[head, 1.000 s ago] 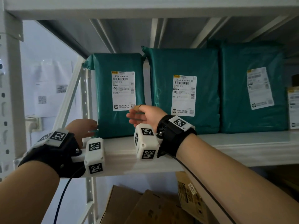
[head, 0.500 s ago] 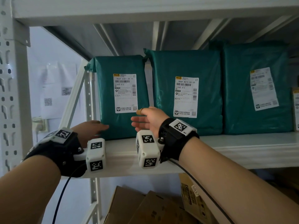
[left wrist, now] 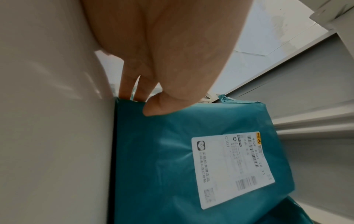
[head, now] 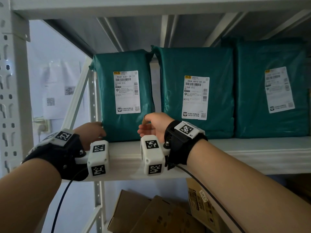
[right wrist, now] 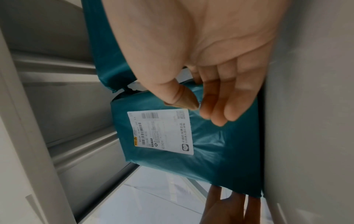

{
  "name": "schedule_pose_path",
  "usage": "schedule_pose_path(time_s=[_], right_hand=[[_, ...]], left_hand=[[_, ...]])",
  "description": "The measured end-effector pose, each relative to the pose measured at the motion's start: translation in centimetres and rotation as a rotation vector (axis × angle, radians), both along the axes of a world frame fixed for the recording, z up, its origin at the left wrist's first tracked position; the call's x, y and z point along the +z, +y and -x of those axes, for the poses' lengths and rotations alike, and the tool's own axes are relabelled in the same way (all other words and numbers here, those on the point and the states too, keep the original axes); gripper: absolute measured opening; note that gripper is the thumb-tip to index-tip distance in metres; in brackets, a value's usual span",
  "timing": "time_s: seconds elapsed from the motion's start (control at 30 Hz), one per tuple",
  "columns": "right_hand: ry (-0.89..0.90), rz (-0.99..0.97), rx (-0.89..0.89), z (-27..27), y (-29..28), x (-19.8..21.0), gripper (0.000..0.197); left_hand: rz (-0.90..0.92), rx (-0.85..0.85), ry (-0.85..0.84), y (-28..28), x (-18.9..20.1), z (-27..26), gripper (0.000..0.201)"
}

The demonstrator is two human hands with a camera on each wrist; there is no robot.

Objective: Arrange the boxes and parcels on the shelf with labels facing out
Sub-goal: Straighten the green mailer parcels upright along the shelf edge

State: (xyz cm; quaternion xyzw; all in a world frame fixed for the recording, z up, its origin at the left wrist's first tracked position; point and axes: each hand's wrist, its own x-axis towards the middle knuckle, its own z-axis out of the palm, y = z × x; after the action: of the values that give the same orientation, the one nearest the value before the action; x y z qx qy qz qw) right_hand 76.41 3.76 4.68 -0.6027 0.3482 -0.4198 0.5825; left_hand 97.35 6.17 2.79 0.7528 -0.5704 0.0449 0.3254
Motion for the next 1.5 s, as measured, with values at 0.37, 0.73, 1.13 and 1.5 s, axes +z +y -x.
schedule_pose_path(time_s=[0.37,0.73,1.13,1.5], right_hand=[[0.053,-0.040,-0.029,0.1,0.4,0.1,0.016],[0.058,-0.057,-0.010,0.0,0.1,0.0,0.009],[-0.095,0.033,0.014,-0.3,0.1,0.0,0.037],[0.008,0.009,0.062,0.1,0.4,-0.1,0.020]], left_hand=[[0.109,-0.040,0.119,0.4,-0.1,0.1,0.031],[-0.027,-0.044,0.056,0.2,-0.2,0.3,0.043],[-0.018,-0.242,0.636,0.0,0.2,0.9,0.041],[0.114,-0.225,0.723,-1.6,-0.2,-1.9,0.036]])
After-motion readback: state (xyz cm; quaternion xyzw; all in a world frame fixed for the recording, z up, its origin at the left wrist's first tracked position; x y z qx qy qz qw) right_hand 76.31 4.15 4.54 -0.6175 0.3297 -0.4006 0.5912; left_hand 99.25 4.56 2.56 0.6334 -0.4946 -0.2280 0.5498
